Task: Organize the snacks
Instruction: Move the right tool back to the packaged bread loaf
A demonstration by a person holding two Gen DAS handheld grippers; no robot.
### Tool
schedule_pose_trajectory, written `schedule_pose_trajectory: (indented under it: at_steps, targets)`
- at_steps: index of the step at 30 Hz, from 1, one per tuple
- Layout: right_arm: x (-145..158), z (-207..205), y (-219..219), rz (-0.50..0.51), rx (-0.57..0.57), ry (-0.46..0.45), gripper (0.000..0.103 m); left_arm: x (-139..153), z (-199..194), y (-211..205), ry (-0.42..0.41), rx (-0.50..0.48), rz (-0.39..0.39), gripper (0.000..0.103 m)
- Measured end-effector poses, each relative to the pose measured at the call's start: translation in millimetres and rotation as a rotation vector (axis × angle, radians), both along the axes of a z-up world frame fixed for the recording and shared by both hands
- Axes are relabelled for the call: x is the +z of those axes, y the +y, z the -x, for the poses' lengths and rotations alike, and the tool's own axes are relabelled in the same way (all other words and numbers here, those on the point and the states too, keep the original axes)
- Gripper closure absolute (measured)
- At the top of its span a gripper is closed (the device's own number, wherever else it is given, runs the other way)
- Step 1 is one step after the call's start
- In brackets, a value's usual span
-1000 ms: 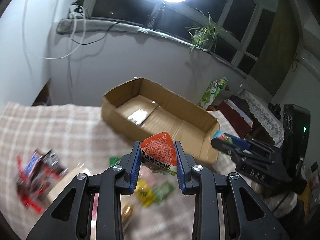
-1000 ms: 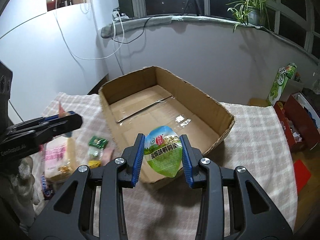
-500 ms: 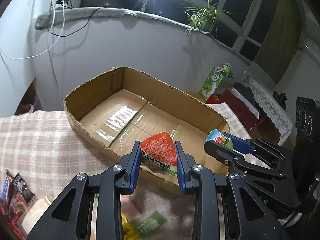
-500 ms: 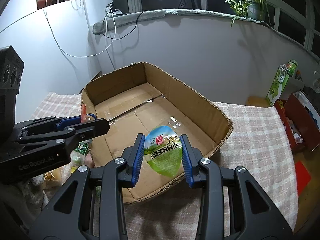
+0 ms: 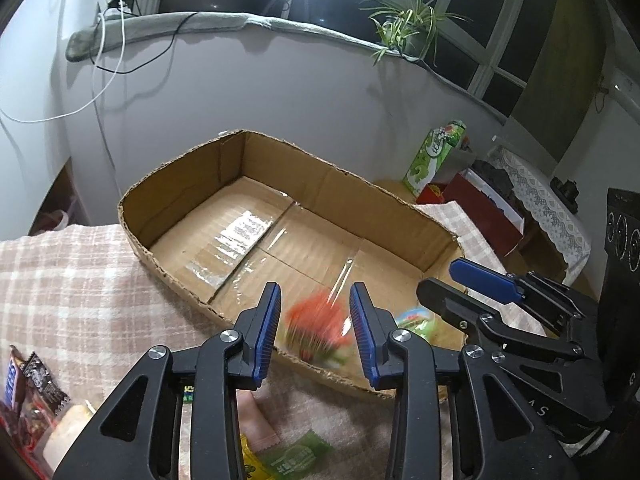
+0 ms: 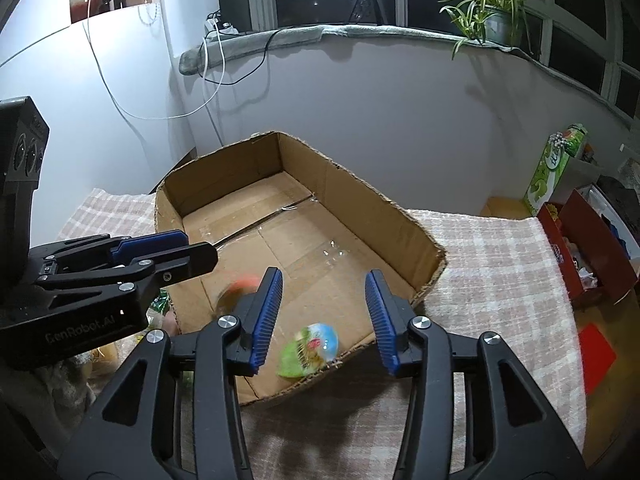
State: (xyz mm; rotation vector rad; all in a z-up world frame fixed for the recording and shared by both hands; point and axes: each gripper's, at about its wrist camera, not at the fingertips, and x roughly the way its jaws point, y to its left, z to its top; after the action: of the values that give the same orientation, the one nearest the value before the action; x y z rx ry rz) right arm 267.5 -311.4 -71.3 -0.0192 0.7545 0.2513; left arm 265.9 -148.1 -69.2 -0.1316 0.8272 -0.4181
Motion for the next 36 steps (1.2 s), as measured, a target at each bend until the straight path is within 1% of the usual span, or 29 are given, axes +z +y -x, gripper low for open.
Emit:
schedule_pose_trajectory:
  at_steps: [4, 11, 17, 19, 21, 23, 29, 36]
  targets:
    - [3.9, 4.4, -3.9, -0.004, -0.008, -0.007, 0.058, 3.5, 1.9, -1.3, -0.017, 0.002, -0.017, 0.067]
    - [11.8, 16.1, -1.0, -0.007, -0.005, -0.014, 0.058, 14.9, 10.4, 5.8, -0.036, 0.019, 0.0, 0.067]
    - [20.3, 31.5, 10.5, -0.012, 0.02, -0.019, 0.057, 27.5, 23.9, 19.0, -0.054, 0.039, 0.02, 0.067]
    - [21.8, 36.9, 15.7, -0.017, 0.037, -0.014, 0.055, 31.4, 29.8, 26.3, -0.061, 0.05, 0.026, 0.066]
    - [22.4, 42.4, 21.0, -0.019, 0.054, -0.013, 0.043, 35.3, 36.3, 35.8, -0.067, 0.063, 0.037, 0.059]
    - [23.3, 49.5, 27.4, -0.011, 0.072, -0.017, 0.042, 38.8, 44.3, 45.7, -0.077, 0.08, 0.041, 0.056]
    - [20.2, 67.8, 46.9, -0.004, 0.133, -0.005, 0.042, 42.9, 72.3, 86.8, -0.092, 0.137, 0.052, 0.056]
    - [4.9, 80.7, 62.7, -0.003, 0.174, 0.032, 0.042, 35.4, 109.7, 129.2, -0.078, 0.201, 0.05, 0.056]
